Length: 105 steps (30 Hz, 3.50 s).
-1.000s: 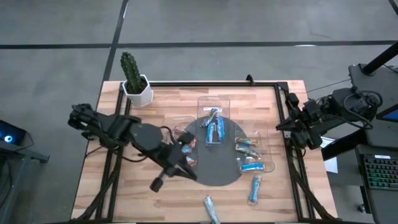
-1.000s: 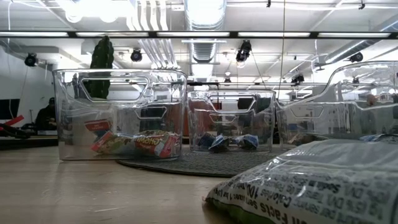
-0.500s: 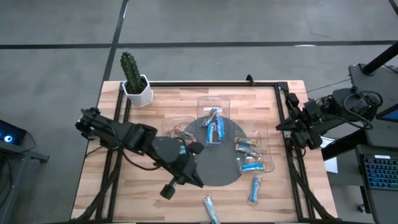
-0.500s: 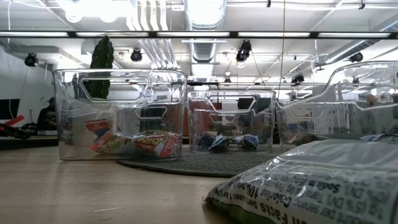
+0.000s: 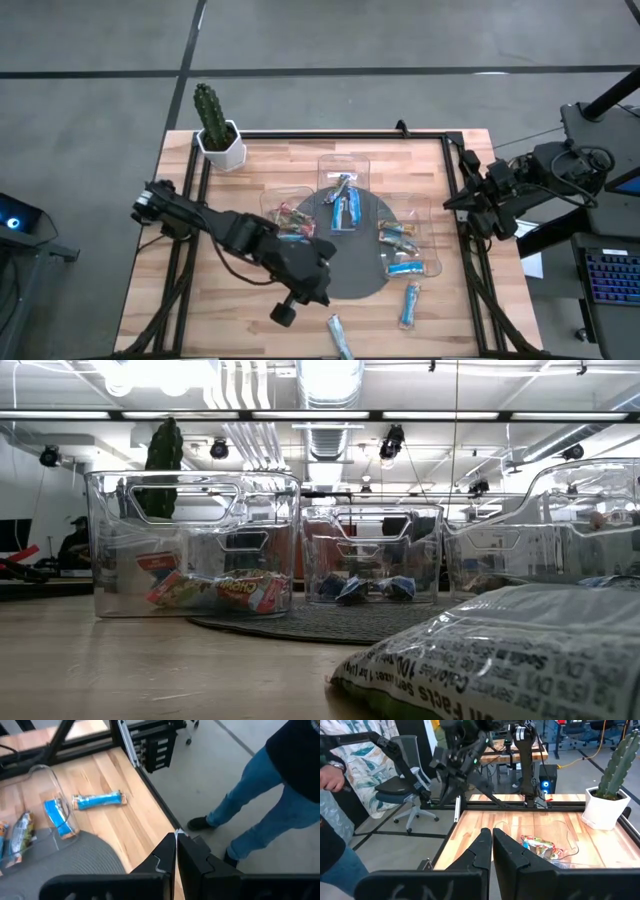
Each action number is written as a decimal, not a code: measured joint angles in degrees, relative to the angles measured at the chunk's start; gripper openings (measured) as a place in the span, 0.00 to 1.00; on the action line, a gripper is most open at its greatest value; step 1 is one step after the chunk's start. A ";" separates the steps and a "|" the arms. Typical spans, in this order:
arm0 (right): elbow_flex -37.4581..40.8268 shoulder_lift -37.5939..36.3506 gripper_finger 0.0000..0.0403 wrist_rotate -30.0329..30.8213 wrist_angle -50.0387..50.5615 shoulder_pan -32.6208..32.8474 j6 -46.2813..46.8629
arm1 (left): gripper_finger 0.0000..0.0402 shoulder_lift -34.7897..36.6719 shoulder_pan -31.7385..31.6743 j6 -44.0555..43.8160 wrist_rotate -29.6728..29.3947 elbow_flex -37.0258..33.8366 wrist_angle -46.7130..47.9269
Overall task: Pick and place Granola Bars by type
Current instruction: Put the yellow granola bar into the right transparent bin
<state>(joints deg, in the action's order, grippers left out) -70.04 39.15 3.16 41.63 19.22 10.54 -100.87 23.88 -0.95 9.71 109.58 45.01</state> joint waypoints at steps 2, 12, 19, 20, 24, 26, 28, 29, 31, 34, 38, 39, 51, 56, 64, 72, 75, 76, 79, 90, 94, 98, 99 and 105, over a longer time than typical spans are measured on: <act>0.00 -0.01 0.02 0.00 0.00 0.00 -0.01 | 0.00 -1.23 -0.02 0.17 0.18 0.00 0.02; 0.00 -0.18 0.02 -0.13 0.00 -0.02 -0.44 | 0.00 -7.29 -1.05 0.03 0.31 0.00 0.05; 0.00 -0.94 0.02 -0.20 0.07 -0.02 -0.84 | 0.01 -9.78 -3.29 -4.66 0.43 0.00 -0.47; 0.00 -1.15 0.02 -0.22 0.06 -0.02 -0.87 | 0.02 -10.10 -3.61 -4.97 0.90 0.01 -0.60; 0.00 -1.68 0.02 -0.25 0.13 -0.02 -1.10 | 0.08 -10.99 -4.63 -8.33 5.32 0.77 -1.34; 0.00 -2.04 0.02 -0.33 0.15 -0.02 -1.10 | 0.13 -11.26 -4.92 -9.30 6.34 0.83 -1.82; 0.00 -2.21 0.02 -0.35 0.15 -0.02 -1.10 | 0.19 -11.75 -4.96 -9.49 6.56 0.83 -1.81; 0.00 -2.41 0.02 -0.35 0.15 -0.02 -1.10 | 0.22 -11.92 -4.96 -9.52 6.90 0.81 -1.87; 0.00 -2.44 0.02 -0.35 0.15 -0.02 -1.10 | 0.28 -12.11 -4.96 -9.92 7.33 0.81 -2.02; 0.00 -2.66 0.02 -0.35 0.15 -0.02 -1.10 | 0.37 -12.12 -4.94 -10.14 7.34 0.81 -2.34; 0.00 -2.68 0.02 -0.35 0.15 -0.02 -1.10 | 0.47 -12.12 -4.92 -11.29 7.28 0.81 -2.25; 0.00 -2.66 0.02 -0.35 0.15 -0.02 -1.10 | 0.49 -12.12 -4.92 -11.61 7.28 0.81 -2.25; 0.00 -2.66 0.02 -0.15 0.13 -0.02 -0.45 | 0.59 -12.12 -3.42 -3.38 4.31 -0.24 -1.75; 0.00 -2.66 0.02 -0.13 0.12 -0.02 -0.45 | 0.59 -12.07 -2.37 0.58 2.11 -1.53 -1.90; 0.04 -2.61 0.02 0.06 0.13 -0.01 -0.45 | 0.59 -12.07 -0.81 8.81 -2.37 -9.01 -5.34; 0.07 -2.63 0.02 1.53 0.13 -0.01 -0.45 | 0.59 -12.07 0.03 12.19 -3.53 -18.82 -16.89; 0.07 -2.63 0.02 1.55 0.16 0.00 -0.45 | 0.59 -12.07 -0.02 13.88 -4.76 -21.64 -21.77; 0.07 -2.63 0.02 1.55 0.24 0.00 -0.45 | 0.59 -12.07 -0.04 14.23 -4.97 -22.60 -23.74; 0.09 -2.63 0.02 1.55 0.95 -0.01 -0.18 | 0.59 -12.07 0.24 16.72 -5.68 -26.44 -30.73; 0.09 -2.63 0.02 1.53 3.19 0.00 2.57 | 0.59 -12.07 2.01 18.11 -3.30 -32.32 -40.58; 0.10 -2.63 0.02 1.53 3.19 0.00 2.54 | 0.59 -12.07 1.82 8.37 -1.24 -33.06 -41.11; 0.09 -2.63 0.02 1.53 3.55 0.00 2.36 | 0.59 -12.07 1.55 5.91 -1.22 -33.07 -41.38; 0.10 -2.63 0.02 1.53 3.65 0.00 2.34 | 0.59 -12.07 1.43 5.43 -1.21 -33.09 -41.32; 0.09 -2.63 0.02 1.53 3.61 0.00 1.99 | 0.59 -15.64 0.54 1.13 1.55 -33.24 -41.63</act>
<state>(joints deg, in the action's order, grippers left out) -69.95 36.52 4.69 45.23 19.22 12.53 -116.52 24.41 0.18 11.26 76.34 3.39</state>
